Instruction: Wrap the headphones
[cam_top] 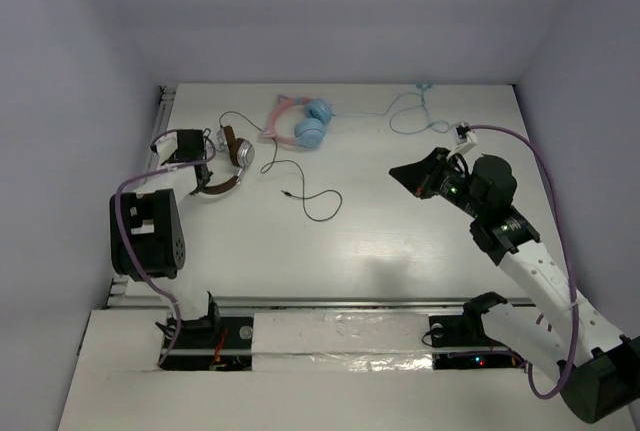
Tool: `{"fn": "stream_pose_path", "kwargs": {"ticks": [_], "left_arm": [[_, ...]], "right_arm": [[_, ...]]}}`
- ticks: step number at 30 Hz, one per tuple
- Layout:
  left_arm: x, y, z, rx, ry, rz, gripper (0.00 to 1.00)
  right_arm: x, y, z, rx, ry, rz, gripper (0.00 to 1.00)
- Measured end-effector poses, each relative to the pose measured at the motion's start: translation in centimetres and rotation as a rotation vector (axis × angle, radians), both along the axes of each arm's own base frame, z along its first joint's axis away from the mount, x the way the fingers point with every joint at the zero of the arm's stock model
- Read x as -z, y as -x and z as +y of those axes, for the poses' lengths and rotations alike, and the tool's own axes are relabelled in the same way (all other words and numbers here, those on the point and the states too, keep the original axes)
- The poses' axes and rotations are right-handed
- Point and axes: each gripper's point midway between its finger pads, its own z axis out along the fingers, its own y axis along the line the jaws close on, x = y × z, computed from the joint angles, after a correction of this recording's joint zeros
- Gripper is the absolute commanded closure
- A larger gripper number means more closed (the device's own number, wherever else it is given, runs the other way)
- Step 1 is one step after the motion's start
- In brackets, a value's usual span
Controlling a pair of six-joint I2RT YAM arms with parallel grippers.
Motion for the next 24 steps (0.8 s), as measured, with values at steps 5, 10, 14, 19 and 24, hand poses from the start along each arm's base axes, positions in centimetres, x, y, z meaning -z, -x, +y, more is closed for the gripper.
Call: {"fn": "stream_pose_path", "kwargs": {"ticks": [5, 10, 14, 19, 24], "left_arm": [[-6.4, 0.5, -0.7, 0.114, -0.02, -0.094, 1.0], [-16.3, 0.5, -2.4, 0.237, -0.04, -0.305, 1.0], [-22.5, 0.8, -5.8, 0.369, -0.039, -0.433, 1.0], [-26.2, 1.7, -12.8, 0.613, 0.007, -0.471, 1.0], [-30.0, 3.0, -19.7, 0.839, 0.047, -0.499, 1.0]], "right_arm": [[-0.1, 0.4, 0.6, -0.044, -0.007, -0.005, 1.0], [-0.2, 0.7, 0.8, -0.061, -0.009, -0.005, 1.0], [-0.3, 0.8, 1.2, -0.09, -0.001, -0.015, 1.0], [-1.1, 0.8, 2.3, -0.163, 0.01, -0.05, 0.96], [-1.3, 0.5, 3.3, -0.206, 0.038, -0.099, 0.55]]}}
